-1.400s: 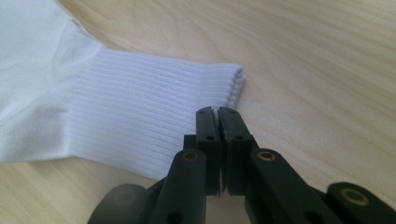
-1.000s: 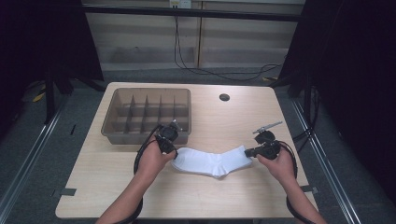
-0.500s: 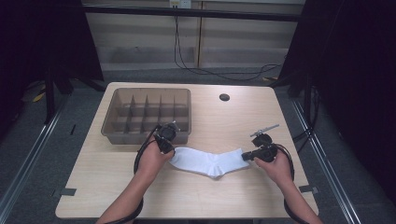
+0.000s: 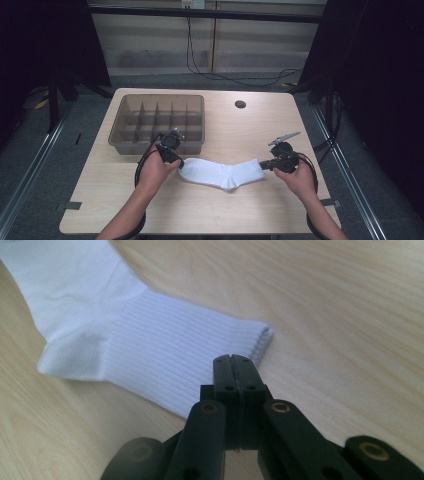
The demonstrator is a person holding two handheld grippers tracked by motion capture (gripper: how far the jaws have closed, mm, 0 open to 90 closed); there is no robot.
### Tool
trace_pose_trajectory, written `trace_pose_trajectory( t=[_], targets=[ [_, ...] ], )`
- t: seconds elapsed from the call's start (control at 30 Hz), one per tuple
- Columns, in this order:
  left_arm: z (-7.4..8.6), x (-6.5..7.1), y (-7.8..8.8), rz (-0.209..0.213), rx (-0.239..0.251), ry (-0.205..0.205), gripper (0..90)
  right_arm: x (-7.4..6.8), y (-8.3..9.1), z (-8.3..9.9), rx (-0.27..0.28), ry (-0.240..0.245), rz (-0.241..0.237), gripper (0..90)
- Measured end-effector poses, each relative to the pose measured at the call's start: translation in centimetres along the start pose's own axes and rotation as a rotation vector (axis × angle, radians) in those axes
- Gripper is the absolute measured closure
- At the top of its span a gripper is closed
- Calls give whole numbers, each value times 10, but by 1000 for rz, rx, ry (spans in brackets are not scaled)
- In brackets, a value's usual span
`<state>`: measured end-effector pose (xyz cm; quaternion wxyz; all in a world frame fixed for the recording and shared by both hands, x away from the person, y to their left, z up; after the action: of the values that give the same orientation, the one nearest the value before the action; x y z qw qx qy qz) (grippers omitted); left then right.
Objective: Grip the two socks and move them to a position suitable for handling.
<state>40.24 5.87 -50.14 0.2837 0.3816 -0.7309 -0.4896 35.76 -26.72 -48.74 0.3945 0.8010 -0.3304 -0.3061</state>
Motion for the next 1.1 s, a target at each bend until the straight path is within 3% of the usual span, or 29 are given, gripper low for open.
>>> trace_pose_trajectory(
  t=[0.2,0.53,0.67,0.77,0.97,1.0,1.03,1.1],
  targets=[
    [2,1,-11,-14,-26,-8,598,-6,-17,5,-44,26,2,900],
    [1,5,-18,-6,-46,-3,665,-6,-22,7,-50,24,-7,900],
    [1,8,-17,-18,-49,-40,699,-11,-27,8,-66,54,3,900],
    [0,7,-17,-50,-5,-84,659,-12,-28,7,-67,44,3,900],
    [0,8,-17,-48,-9,-42,667,-10,-28,10,-46,34,-19,900],
    [0,8,-17,-44,-15,-51,727,-10,-27,11,-45,23,-26,900],
    [0,11,-16,-21,-21,-19,758,-10,-27,11,-44,22,-27,900],
    [-1,12,-15,-2,-33,-5,829,-11,-27,11,-46,24,-23,900]
  ],
)
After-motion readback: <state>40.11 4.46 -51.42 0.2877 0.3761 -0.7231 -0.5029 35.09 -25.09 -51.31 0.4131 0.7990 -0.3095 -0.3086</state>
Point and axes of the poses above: each handheld gripper's, and its own axes: y roughly backward along the jaws, z roughly out of its underside, x roughly to its right, the point moved 5 cm from there along -y, roughly forward along the jaws, and after that the axes turned 7 degrees about -z, right-handed, at the moved point
